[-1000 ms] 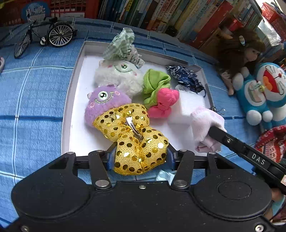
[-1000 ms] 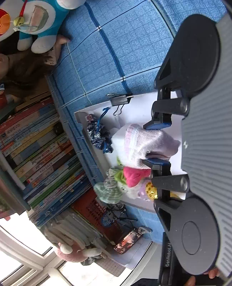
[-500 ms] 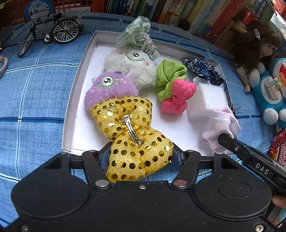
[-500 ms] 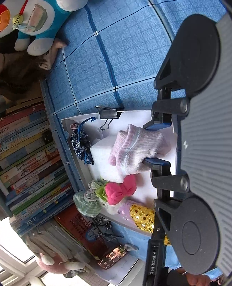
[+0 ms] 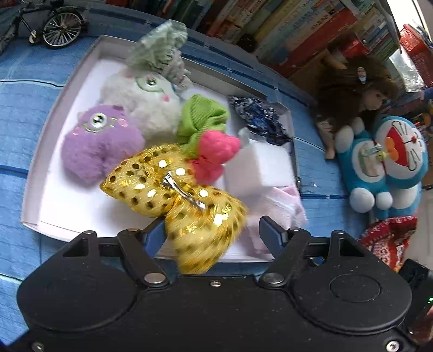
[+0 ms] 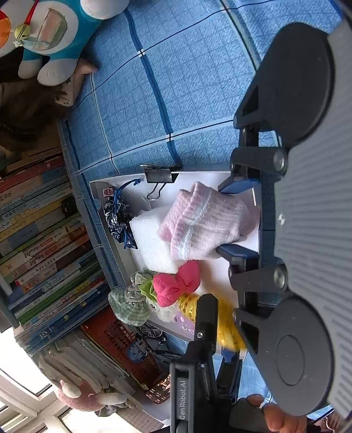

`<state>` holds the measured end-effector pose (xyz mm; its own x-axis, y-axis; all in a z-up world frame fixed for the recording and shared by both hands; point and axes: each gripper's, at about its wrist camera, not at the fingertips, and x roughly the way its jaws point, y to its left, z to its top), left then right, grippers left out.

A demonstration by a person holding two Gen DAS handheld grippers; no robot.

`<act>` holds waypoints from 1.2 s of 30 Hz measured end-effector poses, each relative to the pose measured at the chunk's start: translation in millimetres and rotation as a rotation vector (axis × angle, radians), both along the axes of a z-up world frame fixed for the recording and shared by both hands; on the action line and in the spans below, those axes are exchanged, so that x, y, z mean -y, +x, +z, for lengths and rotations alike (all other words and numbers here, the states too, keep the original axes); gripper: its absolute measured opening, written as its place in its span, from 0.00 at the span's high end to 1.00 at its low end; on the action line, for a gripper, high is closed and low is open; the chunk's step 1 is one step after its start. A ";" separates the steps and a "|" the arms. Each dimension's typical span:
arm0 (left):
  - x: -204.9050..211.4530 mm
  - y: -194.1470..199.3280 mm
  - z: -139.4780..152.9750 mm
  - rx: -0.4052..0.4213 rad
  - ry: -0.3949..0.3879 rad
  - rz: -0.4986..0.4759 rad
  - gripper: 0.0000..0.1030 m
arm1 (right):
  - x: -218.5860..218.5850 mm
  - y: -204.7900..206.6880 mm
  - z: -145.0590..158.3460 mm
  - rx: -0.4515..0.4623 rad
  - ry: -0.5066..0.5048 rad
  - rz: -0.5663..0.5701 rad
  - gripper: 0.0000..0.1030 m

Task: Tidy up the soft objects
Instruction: 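Open the left tool to drop the bow while the right tool releases the sock, then withdraw both open tools from the tray back over the table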

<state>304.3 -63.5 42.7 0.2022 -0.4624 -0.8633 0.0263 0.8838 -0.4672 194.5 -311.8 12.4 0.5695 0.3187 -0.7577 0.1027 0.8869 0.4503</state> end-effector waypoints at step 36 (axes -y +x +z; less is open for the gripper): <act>-26.7 -171.2 72.7 0.562 0.237 -0.080 0.19 | -6.7 -115.7 68.2 0.338 -0.125 0.076 0.08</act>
